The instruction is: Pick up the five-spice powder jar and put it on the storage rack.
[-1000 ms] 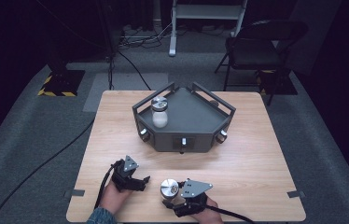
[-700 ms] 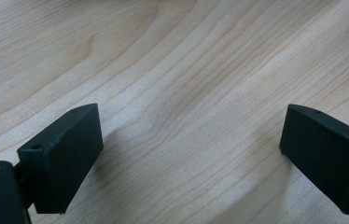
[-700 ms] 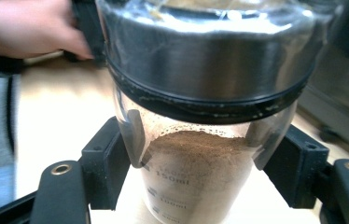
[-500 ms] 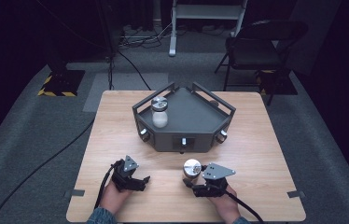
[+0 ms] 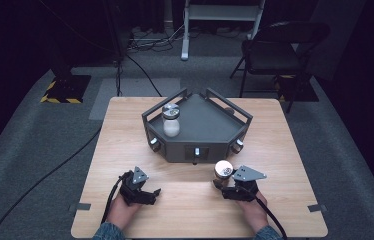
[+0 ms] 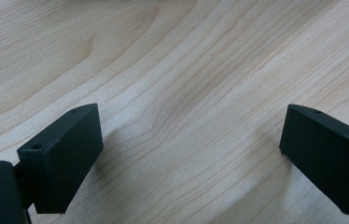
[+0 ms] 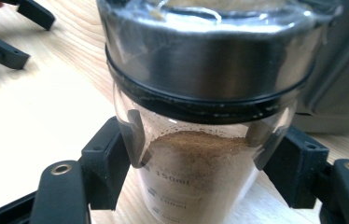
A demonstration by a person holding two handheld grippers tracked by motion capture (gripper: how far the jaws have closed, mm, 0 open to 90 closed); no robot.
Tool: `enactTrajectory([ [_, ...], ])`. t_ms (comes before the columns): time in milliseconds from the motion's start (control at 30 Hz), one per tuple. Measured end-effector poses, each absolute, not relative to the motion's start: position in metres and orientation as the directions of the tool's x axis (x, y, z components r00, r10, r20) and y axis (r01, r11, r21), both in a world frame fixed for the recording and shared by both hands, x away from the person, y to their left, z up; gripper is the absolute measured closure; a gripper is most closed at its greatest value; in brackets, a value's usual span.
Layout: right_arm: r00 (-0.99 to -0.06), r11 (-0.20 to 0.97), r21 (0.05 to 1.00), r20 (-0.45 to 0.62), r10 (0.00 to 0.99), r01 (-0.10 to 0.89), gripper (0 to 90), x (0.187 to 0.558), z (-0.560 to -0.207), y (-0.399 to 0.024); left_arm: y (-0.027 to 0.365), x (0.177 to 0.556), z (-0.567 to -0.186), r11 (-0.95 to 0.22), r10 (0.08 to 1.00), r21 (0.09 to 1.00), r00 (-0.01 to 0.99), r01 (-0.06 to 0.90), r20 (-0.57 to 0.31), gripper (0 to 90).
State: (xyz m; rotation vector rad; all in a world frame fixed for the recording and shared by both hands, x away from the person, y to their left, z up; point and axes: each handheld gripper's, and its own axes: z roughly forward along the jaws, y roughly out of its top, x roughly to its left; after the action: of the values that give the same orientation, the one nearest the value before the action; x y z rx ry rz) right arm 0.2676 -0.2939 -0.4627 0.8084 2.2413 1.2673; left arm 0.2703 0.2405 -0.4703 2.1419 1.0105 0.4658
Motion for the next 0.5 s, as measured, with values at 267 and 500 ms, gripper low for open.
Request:
enactTrajectory([
  [267,-0.725,0.370,0.884,-0.054,0.687,0.285,30.2,0.272,-0.451,-0.306,0.241,0.270,-0.470,-0.440,0.777,0.731,0.629,0.521,0.020,5.7],
  [500,-0.743,0.400,0.879,-0.081,0.664,0.262,30.2,0.278,-0.429,-0.304,0.240,0.270,-0.470,-0.441,0.777,0.731,0.629,0.520,0.020,5.7],
])
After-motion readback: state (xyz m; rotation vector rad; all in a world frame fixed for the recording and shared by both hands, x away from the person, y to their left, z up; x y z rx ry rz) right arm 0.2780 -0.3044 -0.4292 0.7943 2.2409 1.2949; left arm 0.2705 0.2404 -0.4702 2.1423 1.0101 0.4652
